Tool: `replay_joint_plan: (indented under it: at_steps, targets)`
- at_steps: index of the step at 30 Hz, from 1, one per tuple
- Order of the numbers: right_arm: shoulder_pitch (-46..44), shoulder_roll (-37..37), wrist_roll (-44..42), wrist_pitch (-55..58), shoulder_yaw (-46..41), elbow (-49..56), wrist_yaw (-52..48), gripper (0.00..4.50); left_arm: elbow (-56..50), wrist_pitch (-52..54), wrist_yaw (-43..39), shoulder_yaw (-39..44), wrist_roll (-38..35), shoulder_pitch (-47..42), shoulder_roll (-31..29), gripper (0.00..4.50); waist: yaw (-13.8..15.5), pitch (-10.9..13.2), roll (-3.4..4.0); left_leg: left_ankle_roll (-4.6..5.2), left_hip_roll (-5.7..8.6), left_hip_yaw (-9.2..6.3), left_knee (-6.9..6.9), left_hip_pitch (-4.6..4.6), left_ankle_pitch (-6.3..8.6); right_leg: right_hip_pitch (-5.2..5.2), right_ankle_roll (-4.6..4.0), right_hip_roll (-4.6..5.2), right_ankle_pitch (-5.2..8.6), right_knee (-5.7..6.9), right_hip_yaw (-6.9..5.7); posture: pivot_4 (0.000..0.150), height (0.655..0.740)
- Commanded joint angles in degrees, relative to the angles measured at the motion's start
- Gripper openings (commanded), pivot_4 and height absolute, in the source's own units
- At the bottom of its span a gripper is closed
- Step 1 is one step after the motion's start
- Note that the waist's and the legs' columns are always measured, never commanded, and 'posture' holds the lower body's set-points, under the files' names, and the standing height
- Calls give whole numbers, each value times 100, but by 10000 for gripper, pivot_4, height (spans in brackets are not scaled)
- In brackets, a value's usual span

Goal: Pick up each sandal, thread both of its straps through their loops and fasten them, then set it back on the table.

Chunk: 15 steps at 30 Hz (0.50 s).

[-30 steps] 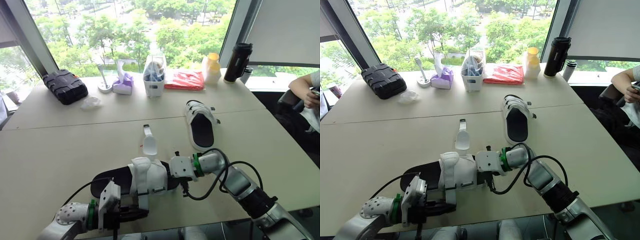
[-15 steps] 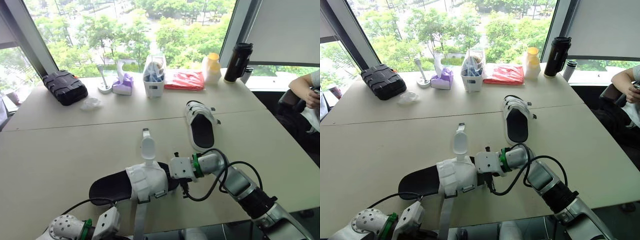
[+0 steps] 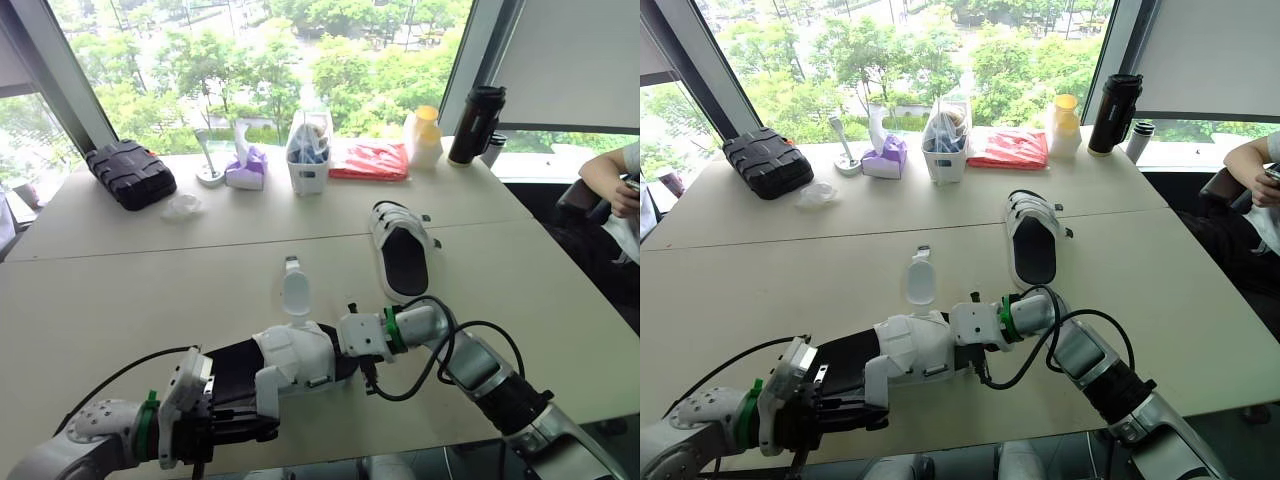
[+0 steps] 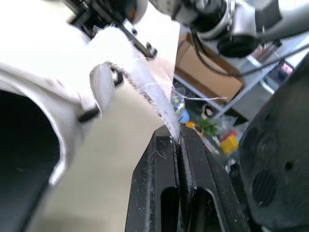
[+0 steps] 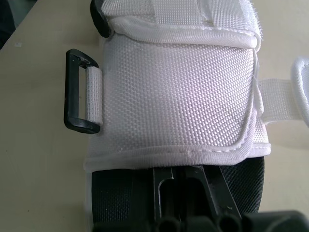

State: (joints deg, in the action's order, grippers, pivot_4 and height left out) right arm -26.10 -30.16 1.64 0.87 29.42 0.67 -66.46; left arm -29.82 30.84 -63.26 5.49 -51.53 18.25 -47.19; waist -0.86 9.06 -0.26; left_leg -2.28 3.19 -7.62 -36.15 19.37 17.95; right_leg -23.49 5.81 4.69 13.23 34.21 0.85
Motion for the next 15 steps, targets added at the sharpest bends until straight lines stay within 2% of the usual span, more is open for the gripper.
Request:
replay_joint_plan:
  at_steps: [1, 3, 6, 13, 15]
  targets:
    - [181, -65, 515, 190, 395, -707, -13, 0, -112, 385, 135, 416, -679, -289, -34, 619, -5, 0, 0, 0, 0, 0, -2, -1, 0, 1, -2, 0, -1, 1, 0, 1500, 7400]
    - [150, -40, 528, 155, 403, -764, 0, 0, 87, 635, 267, 454, -923, -614, 50, 619, -10, 0, 0, -1, 0, 0, -3, -3, 0, 2, -2, -2, -2, 3, 0, 1500, 7400]
    - [102, -10, 548, 97, 417, -844, 28, 0, 600, 1358, 621, 408, -1696, -1215, 253, 619, -4, 0, -2, -2, 0, -3, -5, -9, -2, 5, 1, -7, 0, 10, -1, 1500, 7400]
    - [50, 0, 552, 47, 429, -904, 94, 0, 1325, 2582, 1225, 346, -2511, -1764, 532, 619, -31, -1, -6, -5, 0, -4, -6, -14, -5, 2, -11, -21, -10, 17, 0, 1500, 7400]
    - [54, -6, 545, 52, 426, -898, 100, 0, 1475, 2740, 1442, 442, -2686, -1894, 664, 6098, -29, -2, -6, -9, -1, -5, -8, -15, -7, 3, -10, -22, -9, 18, 0, 1500, 7400]
